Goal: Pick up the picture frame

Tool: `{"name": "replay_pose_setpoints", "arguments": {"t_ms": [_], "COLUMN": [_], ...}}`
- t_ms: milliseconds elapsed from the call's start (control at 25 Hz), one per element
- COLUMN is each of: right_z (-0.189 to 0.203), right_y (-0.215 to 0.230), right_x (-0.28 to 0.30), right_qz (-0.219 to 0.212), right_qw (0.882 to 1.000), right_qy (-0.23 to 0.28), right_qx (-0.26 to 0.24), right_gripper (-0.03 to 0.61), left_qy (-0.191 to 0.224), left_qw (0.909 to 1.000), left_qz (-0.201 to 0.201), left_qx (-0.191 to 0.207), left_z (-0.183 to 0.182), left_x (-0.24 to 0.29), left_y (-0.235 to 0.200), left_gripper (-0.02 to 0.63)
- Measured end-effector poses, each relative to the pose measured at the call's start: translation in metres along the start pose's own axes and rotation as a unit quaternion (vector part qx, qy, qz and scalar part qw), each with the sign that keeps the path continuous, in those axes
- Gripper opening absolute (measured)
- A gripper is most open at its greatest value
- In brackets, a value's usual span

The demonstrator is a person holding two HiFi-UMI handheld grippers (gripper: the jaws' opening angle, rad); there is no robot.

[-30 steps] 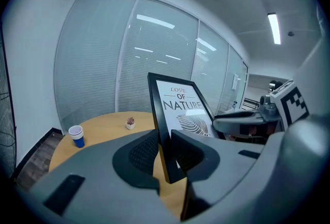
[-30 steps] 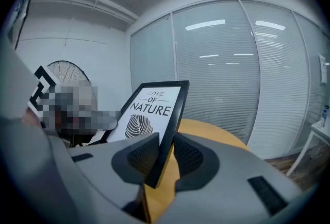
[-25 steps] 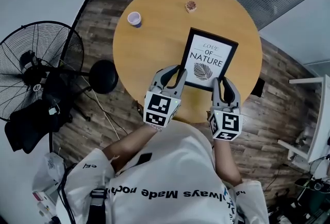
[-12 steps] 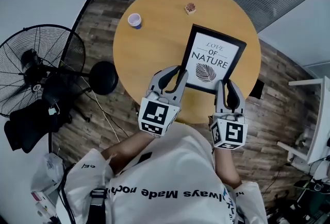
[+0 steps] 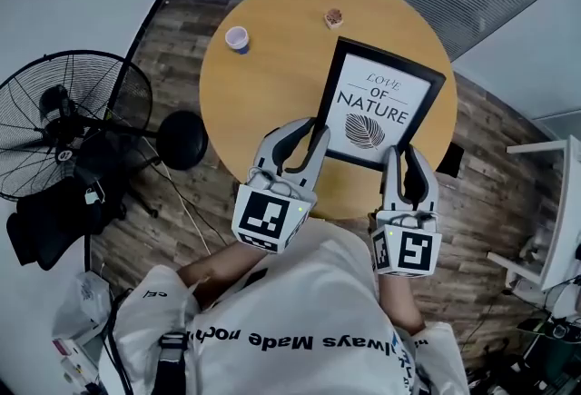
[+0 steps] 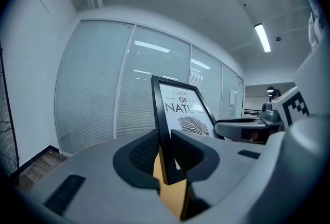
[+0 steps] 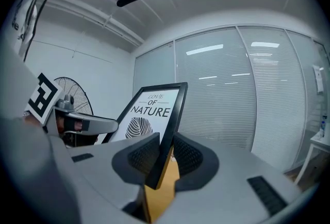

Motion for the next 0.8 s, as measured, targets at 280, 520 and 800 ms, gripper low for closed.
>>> {"name": "replay_pose_setpoints", "arguments": {"t_ms": [280, 520, 800], "right_z": [-0.023, -0.035, -0.041], "right_y": [0.001, 0.003, 0.005], "right_x": [-0.008, -0.014, -0.016], "right_qz": [0.000, 0.001, 0.003], "right_qw": [1.000, 1.000, 0.999], "right_qy": [0.017, 0.028, 0.034], "right_qx": [-0.005, -0.010, -0.015], "right_gripper": [0.100, 0.100, 0.100], "left_qy": [0.020, 0.034, 0.042], "left_qw": [0.9998, 0.9993, 0.9991], "left_qz": [0.007, 0.010, 0.011], "left_qx": [-0.003, -0.006, -0.003], "left_z": [-0.017, -0.026, -0.031], "left_x": [-0.010, -0.014, -0.017], "left_y": [0.006, 0.011, 0.015], "left_gripper": [0.089, 0.089, 0.089]}}
Point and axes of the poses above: the fingertips, and each gripper's own axes: x forward along the fingers, y to its right, z out of its underside, the point moved 4 cm from there along -x, backward along the fingers, and after that the axes turned 15 degrees about -x, right-handed, at the moved point
